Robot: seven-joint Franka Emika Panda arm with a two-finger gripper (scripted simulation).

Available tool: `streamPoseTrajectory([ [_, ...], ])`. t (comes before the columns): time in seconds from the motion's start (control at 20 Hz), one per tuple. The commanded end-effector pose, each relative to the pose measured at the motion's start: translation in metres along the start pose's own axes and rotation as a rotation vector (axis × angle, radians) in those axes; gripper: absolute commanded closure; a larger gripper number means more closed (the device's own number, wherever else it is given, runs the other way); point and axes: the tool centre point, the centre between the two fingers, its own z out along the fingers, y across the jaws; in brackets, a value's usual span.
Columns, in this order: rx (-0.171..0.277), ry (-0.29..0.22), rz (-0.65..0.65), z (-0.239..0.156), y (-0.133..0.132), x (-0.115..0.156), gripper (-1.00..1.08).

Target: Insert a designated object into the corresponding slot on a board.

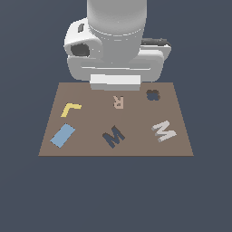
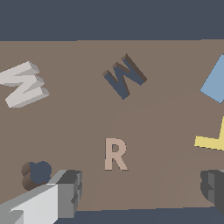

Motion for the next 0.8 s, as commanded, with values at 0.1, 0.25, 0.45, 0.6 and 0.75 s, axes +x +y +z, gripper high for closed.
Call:
streamPoseTrajectory([
  [0.1,0.001,0.0,0.046,0.004,-0.008,-0.001,-0.92],
  [0.25,0.002,0.001,0.09,0.008,-0.015,-0.002,-0.92],
  [0.45,0.004,0.002,0.164,0.014,-0.028,-0.002,-0.92],
  [0.6,0.006,0.003,0.232,0.02,-0.039,-0.001,-0.92],
  [0.75,0.008,0.004,0.31,0.026,-0.052,0.001,-0.92],
])
